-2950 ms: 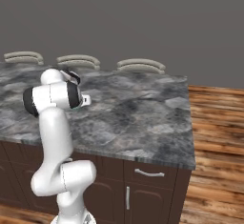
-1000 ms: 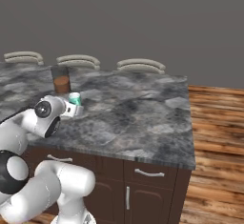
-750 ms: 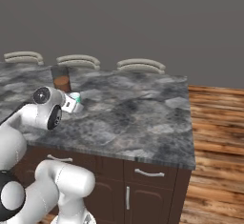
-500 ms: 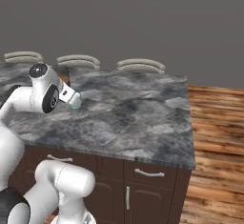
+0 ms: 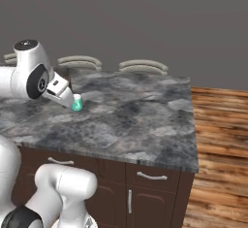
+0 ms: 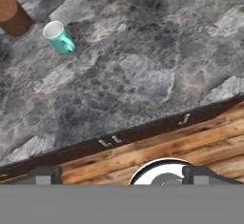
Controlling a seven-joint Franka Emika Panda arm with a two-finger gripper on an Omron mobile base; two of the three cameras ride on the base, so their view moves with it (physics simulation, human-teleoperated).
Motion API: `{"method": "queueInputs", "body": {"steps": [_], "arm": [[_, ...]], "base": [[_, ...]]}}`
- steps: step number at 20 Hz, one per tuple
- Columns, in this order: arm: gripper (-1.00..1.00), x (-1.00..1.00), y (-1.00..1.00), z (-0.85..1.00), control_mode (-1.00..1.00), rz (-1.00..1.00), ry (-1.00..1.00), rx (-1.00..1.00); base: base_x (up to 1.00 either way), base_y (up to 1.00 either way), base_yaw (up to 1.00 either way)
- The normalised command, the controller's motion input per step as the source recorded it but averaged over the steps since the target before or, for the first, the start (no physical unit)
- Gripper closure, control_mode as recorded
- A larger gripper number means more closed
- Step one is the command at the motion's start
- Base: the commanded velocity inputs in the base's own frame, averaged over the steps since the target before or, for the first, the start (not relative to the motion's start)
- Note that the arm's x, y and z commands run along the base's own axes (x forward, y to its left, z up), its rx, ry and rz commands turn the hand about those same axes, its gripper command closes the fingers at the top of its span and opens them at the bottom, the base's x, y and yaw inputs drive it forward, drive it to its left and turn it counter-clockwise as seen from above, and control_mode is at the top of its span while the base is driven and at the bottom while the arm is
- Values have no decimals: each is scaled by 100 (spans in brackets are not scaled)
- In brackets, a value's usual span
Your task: Open the cabinet directly in front. Then move the wine and the mug to the dining counter with the jar on it.
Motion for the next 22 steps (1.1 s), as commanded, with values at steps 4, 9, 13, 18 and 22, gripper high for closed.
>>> {"method": "queueInputs", "body": {"steps": [4, 9, 13, 18, 22], "arm": [[-100, -100, 3, 43, -100, 12, -28, 0], [-100, -100, 10, 61, -100, 11, -54, 0], [-100, -99, 12, 95, -100, 6, -37, 0], [-100, -21, 1, 19, -100, 0, -5, 0], [-100, -10, 0, 0, 100, 0, 0, 0]], "base": [[0, 0, 0], [0, 0, 0], [0, 0, 0], [0, 0, 0], [-20, 0, 1]]}}
